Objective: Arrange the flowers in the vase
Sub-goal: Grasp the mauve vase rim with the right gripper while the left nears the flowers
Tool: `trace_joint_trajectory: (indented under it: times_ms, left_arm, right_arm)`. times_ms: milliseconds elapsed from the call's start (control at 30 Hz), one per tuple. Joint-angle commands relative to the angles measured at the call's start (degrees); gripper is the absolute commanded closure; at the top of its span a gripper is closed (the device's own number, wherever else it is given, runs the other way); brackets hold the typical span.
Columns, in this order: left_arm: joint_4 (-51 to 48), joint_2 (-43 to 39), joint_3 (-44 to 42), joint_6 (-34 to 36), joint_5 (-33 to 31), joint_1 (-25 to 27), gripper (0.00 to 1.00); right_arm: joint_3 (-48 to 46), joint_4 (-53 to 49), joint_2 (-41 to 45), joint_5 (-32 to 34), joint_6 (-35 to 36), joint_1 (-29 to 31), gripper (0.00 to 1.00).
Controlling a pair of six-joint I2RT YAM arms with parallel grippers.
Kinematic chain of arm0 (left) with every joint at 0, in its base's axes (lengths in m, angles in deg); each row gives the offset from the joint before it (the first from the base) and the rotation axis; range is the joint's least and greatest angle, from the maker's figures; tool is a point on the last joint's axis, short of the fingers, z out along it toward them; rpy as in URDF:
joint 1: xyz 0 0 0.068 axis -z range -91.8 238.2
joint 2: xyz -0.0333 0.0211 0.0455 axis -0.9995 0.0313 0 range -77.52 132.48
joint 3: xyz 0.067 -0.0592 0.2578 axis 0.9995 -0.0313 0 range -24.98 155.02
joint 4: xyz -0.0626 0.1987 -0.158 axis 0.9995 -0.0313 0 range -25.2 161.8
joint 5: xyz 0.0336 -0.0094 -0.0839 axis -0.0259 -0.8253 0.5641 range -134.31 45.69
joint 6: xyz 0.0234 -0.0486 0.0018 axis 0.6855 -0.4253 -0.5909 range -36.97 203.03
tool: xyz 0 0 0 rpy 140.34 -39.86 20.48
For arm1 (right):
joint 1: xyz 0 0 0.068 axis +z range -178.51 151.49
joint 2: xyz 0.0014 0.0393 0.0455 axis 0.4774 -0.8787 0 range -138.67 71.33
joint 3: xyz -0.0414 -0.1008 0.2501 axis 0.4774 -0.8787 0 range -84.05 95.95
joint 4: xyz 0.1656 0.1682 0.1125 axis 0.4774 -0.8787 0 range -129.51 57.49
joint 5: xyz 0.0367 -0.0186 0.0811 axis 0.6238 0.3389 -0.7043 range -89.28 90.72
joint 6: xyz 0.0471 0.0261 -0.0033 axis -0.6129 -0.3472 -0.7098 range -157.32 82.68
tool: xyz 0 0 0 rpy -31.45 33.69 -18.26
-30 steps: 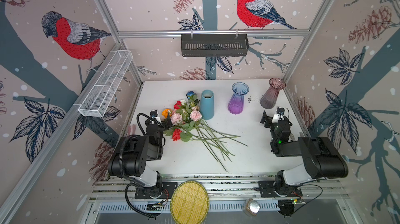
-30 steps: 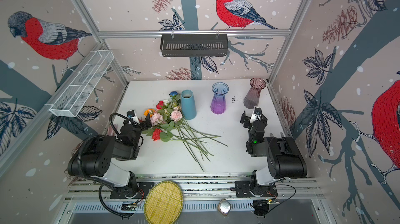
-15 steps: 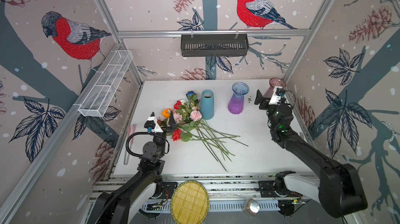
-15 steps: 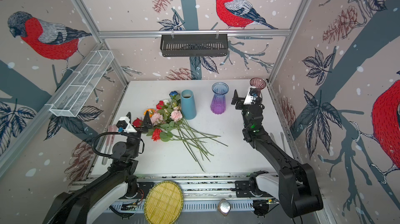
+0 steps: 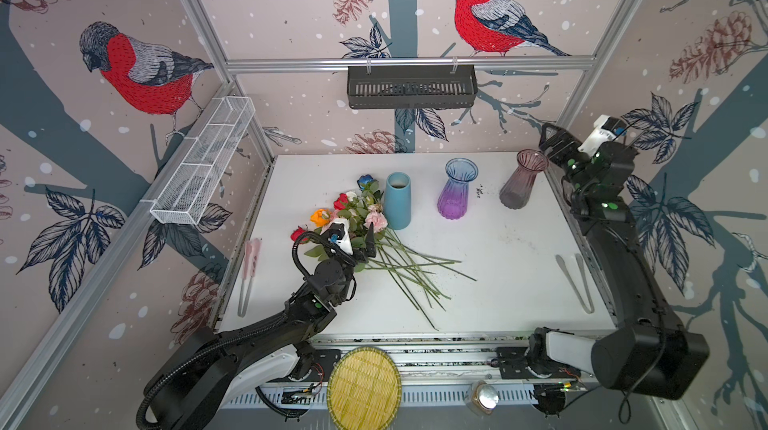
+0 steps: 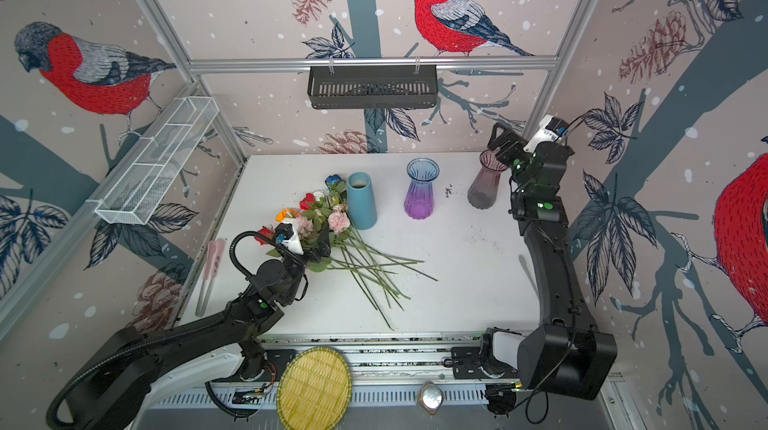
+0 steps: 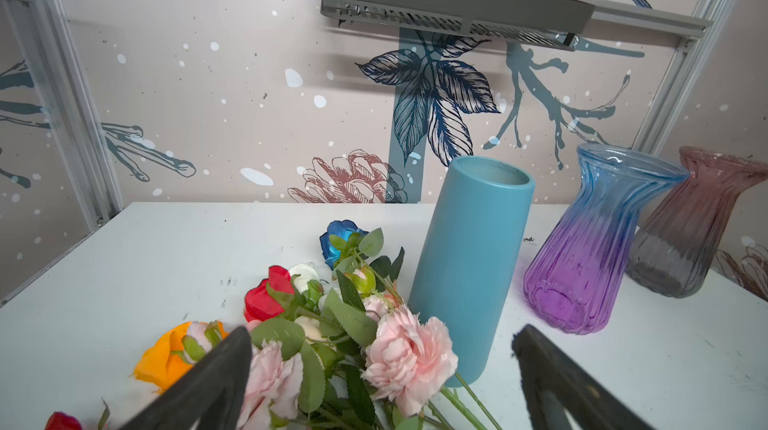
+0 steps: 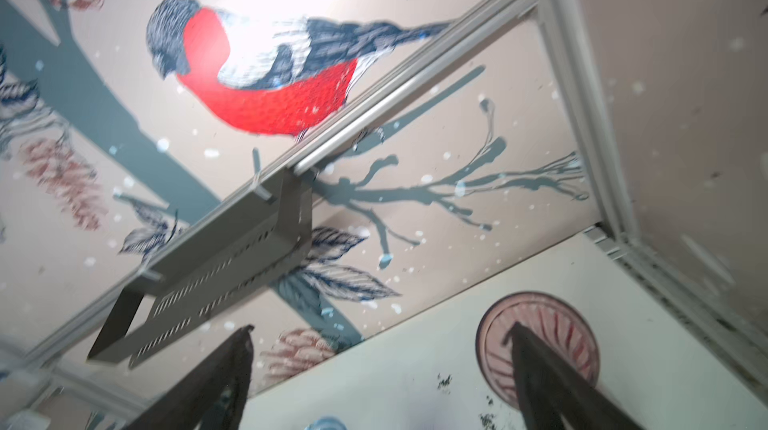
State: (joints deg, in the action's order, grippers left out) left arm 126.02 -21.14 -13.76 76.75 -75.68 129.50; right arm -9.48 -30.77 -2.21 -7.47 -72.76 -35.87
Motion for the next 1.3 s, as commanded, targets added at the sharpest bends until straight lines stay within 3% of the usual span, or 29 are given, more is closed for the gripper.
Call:
trace_joint_trajectory:
  times_ms: [0,100,233,467,600,833,1033,1267]
  left_arm:
    - [3.1,-2.5,-2.4,-5.0,-6.3,0.0,0.02]
    - [3.8,-8.2,-4.9,-5.2,-5.7,0.1,0.02]
    - [5.6,-13.3,-8.0,-5.3,-3.0,0.1,0.02]
    - [8.7,-10.0,-8.0,-3.7,3.3,0.1,0.02]
    - [9.0,-9.1,-7.6,-5.2,1.6,0.1,0.02]
    - [5.4,-10.6,-6.4,-7.3,-0.2,0.1,0.03]
    - [1.8,-9.5,-4.2,-9.0,-1.6,0.1,0.03]
    - [-0.5,-7.3,-2.3,-8.1,-1.8,0.1,0.03]
  right_arm:
    - [6.0,-17.5,-4.7,11.3,3.0,-1.2,0.16]
    - [8.5,-19.9,-9.5,10.0,3.7,-2.4,0.25]
    - [13.5,-23.8,-17.6,8.2,4.6,-2.9,0.27]
    - [20.8,-26.7,-28.7,4.5,5.2,-2.9,0.30]
    - [23.5,-29.5,-32.2,4.3,5.1,-2.9,0.37]
    - [20.3,-27.8,-31.1,3.3,4.2,-2.9,0.67]
    - [12.8,-25.0,-24.1,2.9,3.4,-3.2,0.94]
    - [-0.2,-23.9,-9.4,-2.4,0.3,-2.7,0.97]
